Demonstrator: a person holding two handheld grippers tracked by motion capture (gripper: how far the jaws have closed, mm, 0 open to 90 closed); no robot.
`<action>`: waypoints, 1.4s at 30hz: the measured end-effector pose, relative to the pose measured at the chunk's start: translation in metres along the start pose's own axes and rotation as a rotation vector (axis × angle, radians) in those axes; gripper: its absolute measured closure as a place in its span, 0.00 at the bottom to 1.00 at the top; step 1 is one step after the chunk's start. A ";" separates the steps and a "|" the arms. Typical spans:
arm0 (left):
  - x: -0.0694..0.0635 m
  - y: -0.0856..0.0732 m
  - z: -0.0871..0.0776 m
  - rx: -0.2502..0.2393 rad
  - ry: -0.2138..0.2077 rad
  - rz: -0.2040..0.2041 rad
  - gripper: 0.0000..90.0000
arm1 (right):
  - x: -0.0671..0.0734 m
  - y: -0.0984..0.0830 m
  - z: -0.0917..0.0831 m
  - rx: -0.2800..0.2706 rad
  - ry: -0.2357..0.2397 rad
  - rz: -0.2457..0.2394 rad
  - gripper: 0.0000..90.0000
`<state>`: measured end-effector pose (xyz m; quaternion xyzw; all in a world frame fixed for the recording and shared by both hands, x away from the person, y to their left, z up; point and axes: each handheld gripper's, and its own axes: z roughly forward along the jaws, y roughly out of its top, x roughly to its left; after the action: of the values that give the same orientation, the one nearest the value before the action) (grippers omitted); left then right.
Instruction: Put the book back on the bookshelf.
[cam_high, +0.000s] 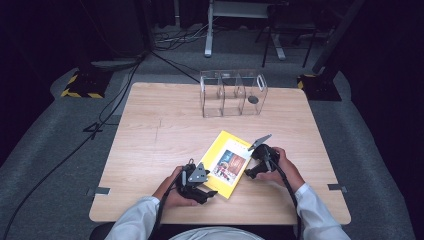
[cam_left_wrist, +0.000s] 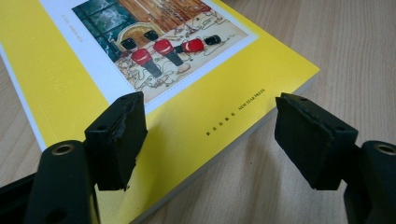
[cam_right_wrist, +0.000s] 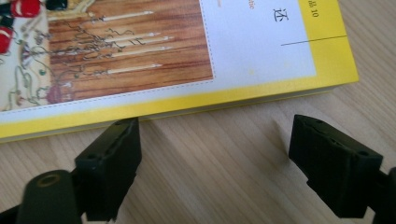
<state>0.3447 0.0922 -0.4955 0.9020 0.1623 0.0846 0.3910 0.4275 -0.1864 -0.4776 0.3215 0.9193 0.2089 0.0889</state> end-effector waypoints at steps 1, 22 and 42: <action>0.000 0.000 0.000 -0.001 0.001 0.004 0.29 | -0.001 -0.002 0.000 -0.021 0.018 0.006 0.28; -0.001 0.000 0.000 0.009 0.001 0.020 0.25 | -0.005 -0.005 -0.009 -0.209 0.075 0.014 0.36; 0.000 0.006 -0.003 -0.002 0.062 0.060 0.20 | 0.005 0.005 -0.023 -0.370 0.138 0.005 0.32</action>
<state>0.3454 0.0902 -0.4887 0.9030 0.1473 0.1242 0.3840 0.4197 -0.1876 -0.4551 0.2869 0.8683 0.3961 0.0826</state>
